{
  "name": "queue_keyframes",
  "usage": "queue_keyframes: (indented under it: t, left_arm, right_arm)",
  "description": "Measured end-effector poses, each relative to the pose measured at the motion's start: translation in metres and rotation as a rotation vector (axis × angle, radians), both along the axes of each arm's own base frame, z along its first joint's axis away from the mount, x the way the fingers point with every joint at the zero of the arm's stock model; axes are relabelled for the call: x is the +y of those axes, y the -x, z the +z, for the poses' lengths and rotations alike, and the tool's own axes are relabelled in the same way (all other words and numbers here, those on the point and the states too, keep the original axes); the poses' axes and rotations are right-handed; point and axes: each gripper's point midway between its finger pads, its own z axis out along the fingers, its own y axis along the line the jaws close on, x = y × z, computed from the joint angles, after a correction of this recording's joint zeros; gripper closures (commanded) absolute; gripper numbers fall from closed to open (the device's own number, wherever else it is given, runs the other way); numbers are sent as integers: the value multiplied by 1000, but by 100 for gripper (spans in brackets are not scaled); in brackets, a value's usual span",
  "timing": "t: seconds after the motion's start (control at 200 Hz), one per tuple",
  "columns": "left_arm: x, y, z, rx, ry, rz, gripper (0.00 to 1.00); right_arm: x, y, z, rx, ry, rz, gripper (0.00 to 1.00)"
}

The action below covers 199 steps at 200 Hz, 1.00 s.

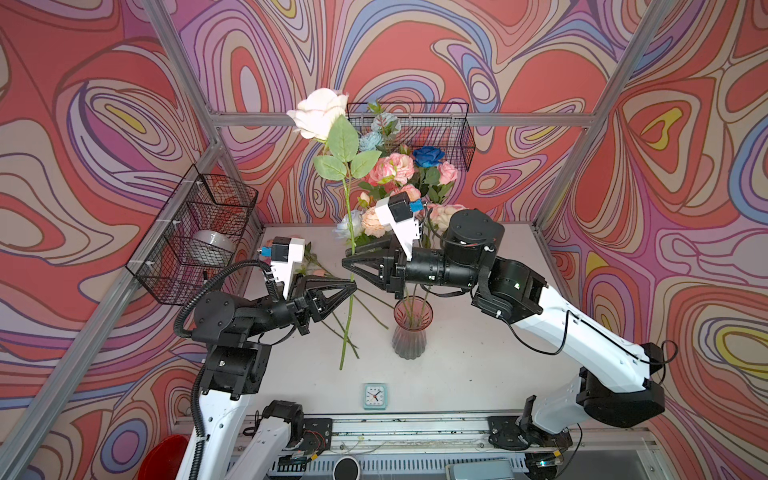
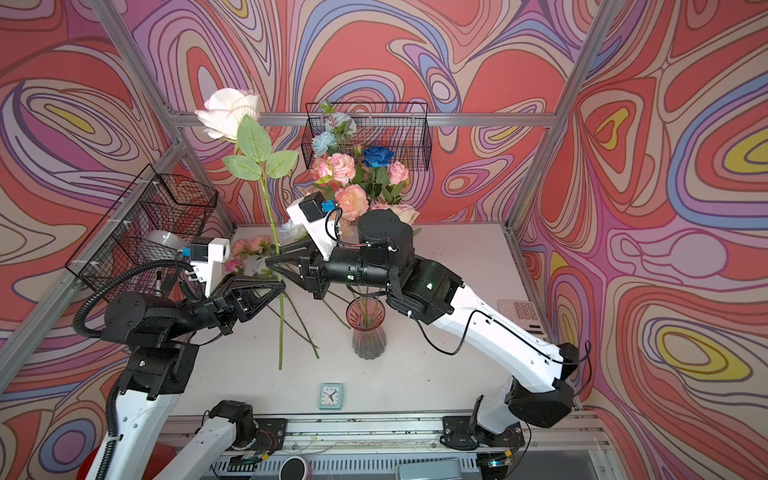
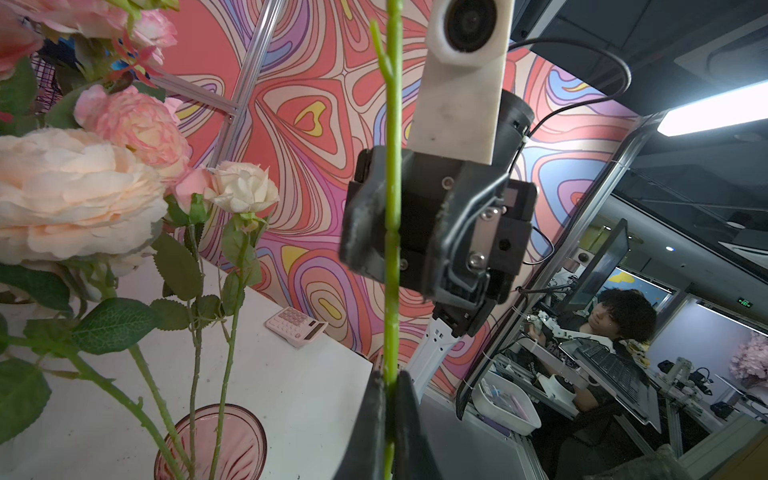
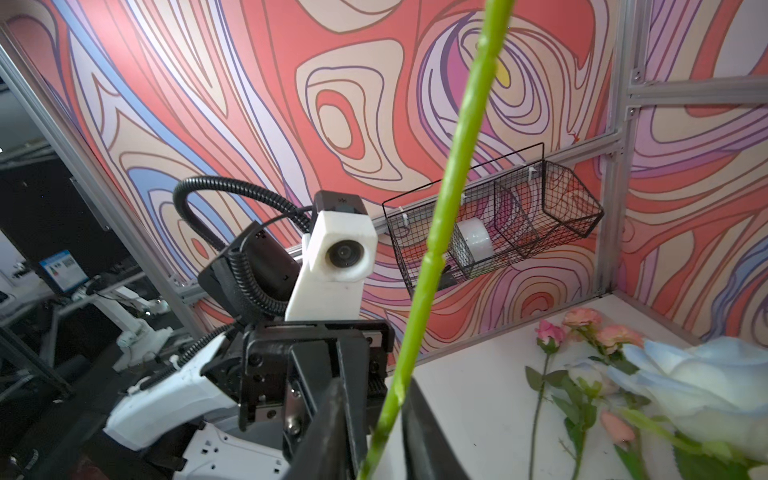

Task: Arrange the flowers into the vase
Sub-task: 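Carry the pale pink rose above the vase while the right gripper reaches toward it, then lower the pale pink rose stem into the pink glass vase with the right gripper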

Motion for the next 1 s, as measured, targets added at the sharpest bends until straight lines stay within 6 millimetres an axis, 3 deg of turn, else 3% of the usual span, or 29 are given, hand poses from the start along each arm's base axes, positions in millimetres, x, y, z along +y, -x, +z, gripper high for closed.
queue_keyframes:
  t: [0.045,0.125,0.165,0.235,0.486,0.661,0.811,0.996]
  left_arm:
    - [0,-1,0,4,1,4,55]
    - [1,-5,-2,14,3,23,22]
    - [1,-7,-3,19,4,33,11]
    - [3,-11,-4,34,9,57,1]
    - [15,-31,-13,84,31,217,0]
    - [50,-51,-29,131,32,524,0]
    - [75,-71,-70,240,-11,717,0]
    - [84,-86,-127,391,-93,791,0]
  right_arm:
    - [0,1,0,-2,-1,3,100]
    - [-1,0,0,-6,0,-4,100]
    - [-2,-1,-2,-5,3,-13,100]
    - [-6,-3,-6,-3,11,-37,100]
    - [-36,-10,-13,-31,37,-164,100]
    - [-69,-14,-9,-79,41,-283,100]
    - [-100,-17,-3,-122,42,-388,100]
    - [-125,-22,0,-165,48,-493,100]
